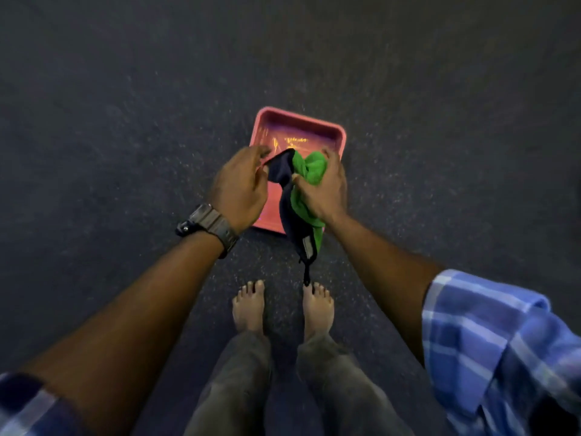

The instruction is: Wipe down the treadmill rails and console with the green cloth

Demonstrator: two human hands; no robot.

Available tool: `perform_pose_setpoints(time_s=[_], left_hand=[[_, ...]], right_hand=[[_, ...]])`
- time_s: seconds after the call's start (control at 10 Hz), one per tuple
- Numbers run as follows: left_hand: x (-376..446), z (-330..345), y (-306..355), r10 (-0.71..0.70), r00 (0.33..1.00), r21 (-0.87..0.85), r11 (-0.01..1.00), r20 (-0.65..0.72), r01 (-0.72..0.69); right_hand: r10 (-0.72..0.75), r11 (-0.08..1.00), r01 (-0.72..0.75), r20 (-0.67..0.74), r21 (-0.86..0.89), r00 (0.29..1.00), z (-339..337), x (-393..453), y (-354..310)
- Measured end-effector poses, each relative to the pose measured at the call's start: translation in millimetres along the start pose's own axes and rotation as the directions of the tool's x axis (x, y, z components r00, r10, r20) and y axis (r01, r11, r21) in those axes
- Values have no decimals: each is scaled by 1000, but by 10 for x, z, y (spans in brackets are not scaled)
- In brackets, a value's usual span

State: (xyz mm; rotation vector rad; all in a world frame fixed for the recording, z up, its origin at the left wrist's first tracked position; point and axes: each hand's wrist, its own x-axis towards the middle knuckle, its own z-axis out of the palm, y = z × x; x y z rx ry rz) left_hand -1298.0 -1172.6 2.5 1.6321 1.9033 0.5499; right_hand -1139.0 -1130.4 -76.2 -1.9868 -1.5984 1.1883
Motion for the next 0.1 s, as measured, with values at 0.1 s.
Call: perform_pose_setpoints(time_s=[0.1], left_hand=[[55,168,-176,-50,997,30,998,65,49]], right_hand=[[48,999,-48,28,-9,998,155,150,281]])
